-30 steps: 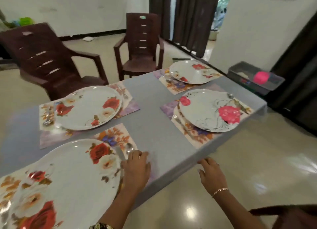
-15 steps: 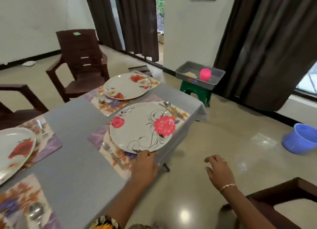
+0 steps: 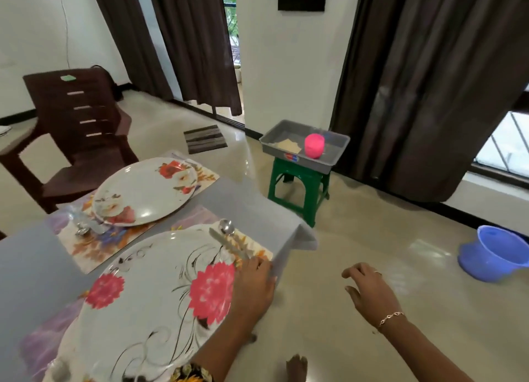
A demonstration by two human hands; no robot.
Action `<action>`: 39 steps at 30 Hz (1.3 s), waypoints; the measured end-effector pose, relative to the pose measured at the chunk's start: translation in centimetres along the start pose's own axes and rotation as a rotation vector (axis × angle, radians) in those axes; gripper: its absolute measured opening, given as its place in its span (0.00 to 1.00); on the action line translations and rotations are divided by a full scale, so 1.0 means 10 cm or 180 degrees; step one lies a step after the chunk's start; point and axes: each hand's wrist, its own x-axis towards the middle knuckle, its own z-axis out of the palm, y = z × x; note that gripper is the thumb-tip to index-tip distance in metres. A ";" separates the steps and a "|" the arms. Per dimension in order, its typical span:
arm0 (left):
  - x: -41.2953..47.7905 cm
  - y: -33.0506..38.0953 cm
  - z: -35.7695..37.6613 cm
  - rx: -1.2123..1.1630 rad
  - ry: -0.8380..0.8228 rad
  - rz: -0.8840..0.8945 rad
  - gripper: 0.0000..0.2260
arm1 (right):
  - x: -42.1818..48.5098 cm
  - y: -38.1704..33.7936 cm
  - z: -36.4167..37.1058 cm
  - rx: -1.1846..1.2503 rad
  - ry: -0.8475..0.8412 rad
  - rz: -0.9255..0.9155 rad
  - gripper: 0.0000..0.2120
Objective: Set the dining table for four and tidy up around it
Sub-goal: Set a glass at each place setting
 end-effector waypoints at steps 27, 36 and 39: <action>5.08 0.63 1.42 -0.0535 -0.0087 -0.0843 0.13 | 4.89 2.32 -0.48 0.0238 -0.0621 -0.0044 0.13; 6.45 0.43 1.64 -0.0372 -0.0357 -0.1037 0.12 | 6.45 2.76 -0.34 0.0282 -0.0877 0.0141 0.13; 6.99 0.15 1.73 -0.0341 -0.0514 -0.1042 0.13 | 6.97 2.81 -0.18 0.0310 -0.0931 0.0306 0.14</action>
